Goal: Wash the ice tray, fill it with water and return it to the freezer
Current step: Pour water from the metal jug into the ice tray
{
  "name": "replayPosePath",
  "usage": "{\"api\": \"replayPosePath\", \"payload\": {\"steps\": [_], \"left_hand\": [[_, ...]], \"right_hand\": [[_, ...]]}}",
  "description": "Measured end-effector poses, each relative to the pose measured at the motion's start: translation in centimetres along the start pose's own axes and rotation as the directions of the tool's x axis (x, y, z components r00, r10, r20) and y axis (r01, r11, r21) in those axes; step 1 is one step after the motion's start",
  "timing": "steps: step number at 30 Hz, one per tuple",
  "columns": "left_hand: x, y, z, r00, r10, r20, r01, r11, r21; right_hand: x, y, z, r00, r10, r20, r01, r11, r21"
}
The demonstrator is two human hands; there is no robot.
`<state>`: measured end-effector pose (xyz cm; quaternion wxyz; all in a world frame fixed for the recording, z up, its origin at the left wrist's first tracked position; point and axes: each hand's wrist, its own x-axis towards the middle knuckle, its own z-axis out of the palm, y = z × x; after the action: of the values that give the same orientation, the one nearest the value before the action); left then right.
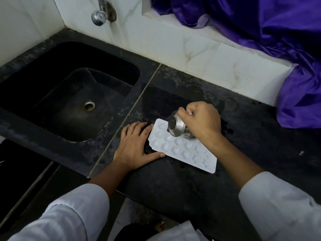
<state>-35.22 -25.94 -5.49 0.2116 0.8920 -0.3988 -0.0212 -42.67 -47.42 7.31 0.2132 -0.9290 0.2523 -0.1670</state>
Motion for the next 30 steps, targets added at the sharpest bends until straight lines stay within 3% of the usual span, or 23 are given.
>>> {"api": "replayPosePath", "payload": {"steps": [2, 4, 8, 10, 12, 15, 18, 21, 26, 30], "left_hand": [[0.0, 0.0, 0.0, 1.0, 0.003, -0.004, -0.003, 1.0, -0.005], [0.1, 0.0, 0.0, 1.0, 0.002, 0.004, -0.002, 1.0, -0.002], [0.1, 0.0, 0.0, 1.0, -0.004, 0.012, 0.004, 1.0, 0.002], [0.1, 0.0, 0.1, 1.0, -0.004, 0.007, 0.004, 1.0, -0.004], [0.1, 0.0, 0.1, 1.0, -0.002, 0.003, 0.002, 1.0, -0.008], [0.1, 0.1, 0.0, 1.0, -0.006, 0.007, 0.007, 1.0, -0.004], [0.1, 0.1, 0.0, 1.0, -0.005, 0.007, 0.005, 1.0, 0.0], [0.1, 0.0, 0.0, 1.0, -0.003, 0.009, 0.003, 1.0, 0.002], [0.1, 0.0, 0.0, 1.0, -0.004, 0.016, 0.004, 1.0, 0.001], [0.0, 0.0, 0.0, 1.0, -0.004, 0.007, 0.004, 1.0, -0.003]], "right_hand": [[0.0, 1.4, -0.2, 0.999, 0.034, -0.002, -0.033, 0.988, 0.148], [0.0, 2.8, -0.6, 0.989, 0.148, 0.014, -0.142, 0.91, 0.389], [-1.0, 4.0, -2.0, 0.889, 0.43, 0.159, -0.389, 0.525, 0.757], [-1.4, 4.3, -2.8, 0.869, 0.441, 0.225, -0.383, 0.31, 0.87], [-1.6, 4.3, -3.5, 0.884, 0.403, 0.237, -0.329, 0.176, 0.928], [-1.6, 4.2, -4.3, 0.891, 0.384, 0.242, -0.302, 0.102, 0.948], [-1.9, 4.0, -4.8, 0.89, 0.408, 0.203, -0.313, 0.223, 0.923], [-1.9, 4.1, -4.3, 0.907, 0.409, 0.103, -0.31, 0.481, 0.82], [-1.9, 4.2, -2.4, 0.985, 0.171, 0.02, -0.161, 0.878, 0.451], [-2.0, 3.0, -1.6, 0.995, 0.097, -0.001, -0.097, 0.989, 0.114]]}}
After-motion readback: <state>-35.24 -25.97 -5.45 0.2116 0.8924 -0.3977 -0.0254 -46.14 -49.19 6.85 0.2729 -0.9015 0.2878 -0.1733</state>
